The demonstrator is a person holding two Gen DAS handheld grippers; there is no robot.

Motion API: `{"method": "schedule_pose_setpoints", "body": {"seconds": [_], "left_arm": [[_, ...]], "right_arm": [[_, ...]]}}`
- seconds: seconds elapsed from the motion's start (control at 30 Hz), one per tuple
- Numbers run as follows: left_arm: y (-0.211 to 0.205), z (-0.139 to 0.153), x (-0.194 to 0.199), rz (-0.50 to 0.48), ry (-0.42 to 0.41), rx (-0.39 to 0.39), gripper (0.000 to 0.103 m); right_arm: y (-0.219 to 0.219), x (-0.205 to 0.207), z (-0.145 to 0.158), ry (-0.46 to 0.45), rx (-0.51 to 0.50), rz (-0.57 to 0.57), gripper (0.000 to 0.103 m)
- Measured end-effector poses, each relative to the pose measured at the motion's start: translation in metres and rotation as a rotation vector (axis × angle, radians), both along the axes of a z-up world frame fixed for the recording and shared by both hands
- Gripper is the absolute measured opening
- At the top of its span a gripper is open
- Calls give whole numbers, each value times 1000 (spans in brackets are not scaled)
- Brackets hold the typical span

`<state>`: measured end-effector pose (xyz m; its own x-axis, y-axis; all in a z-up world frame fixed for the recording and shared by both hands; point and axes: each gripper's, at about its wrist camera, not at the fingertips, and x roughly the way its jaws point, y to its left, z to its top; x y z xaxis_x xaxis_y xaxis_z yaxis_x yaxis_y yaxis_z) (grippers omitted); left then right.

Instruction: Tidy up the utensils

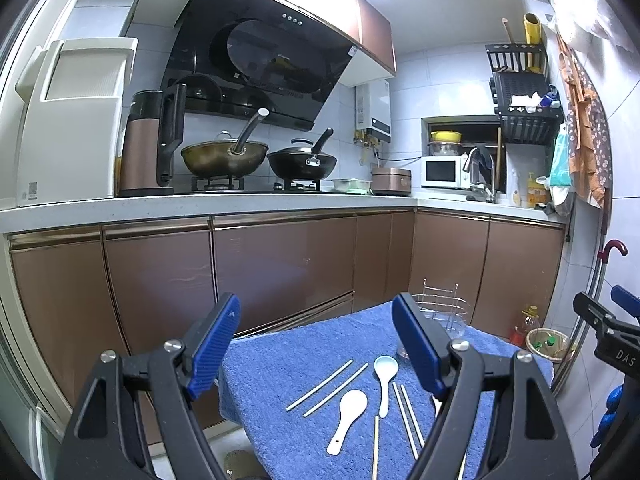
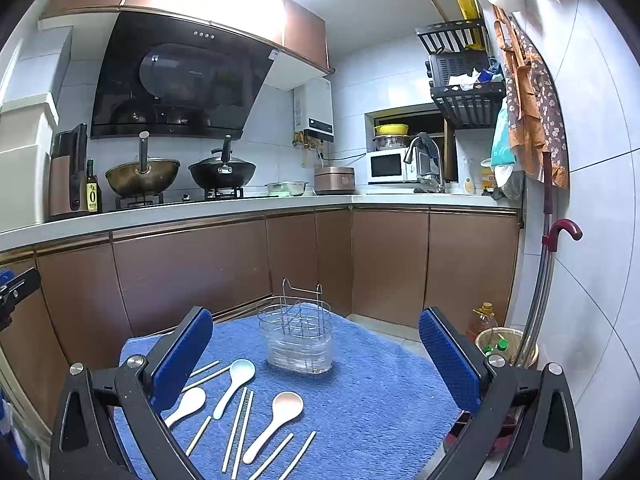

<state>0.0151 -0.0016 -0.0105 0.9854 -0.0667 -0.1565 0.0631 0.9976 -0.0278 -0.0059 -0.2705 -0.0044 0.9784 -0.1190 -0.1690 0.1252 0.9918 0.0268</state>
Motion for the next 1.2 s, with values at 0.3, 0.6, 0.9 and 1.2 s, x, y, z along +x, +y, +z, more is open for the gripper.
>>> {"method": "schedule_pose_setpoints", "body": {"seconds": [0.3,0.6,0.9,1.2], "left_arm": [[-3,-1,10,-19,6,8,77],[-6,-4,27,-18,31,21,77],[-7,-9,57,-14,87,19,77],[-7,-26,98,-39,202,23,77]], "right_arm": [[-8,2,2,-1,4,-9,103],[-11,10,0,22,-8,-2,103],[-22,25,-4,62,-3,-7,103],[-38,44,-18,159,4,23,103]]}}
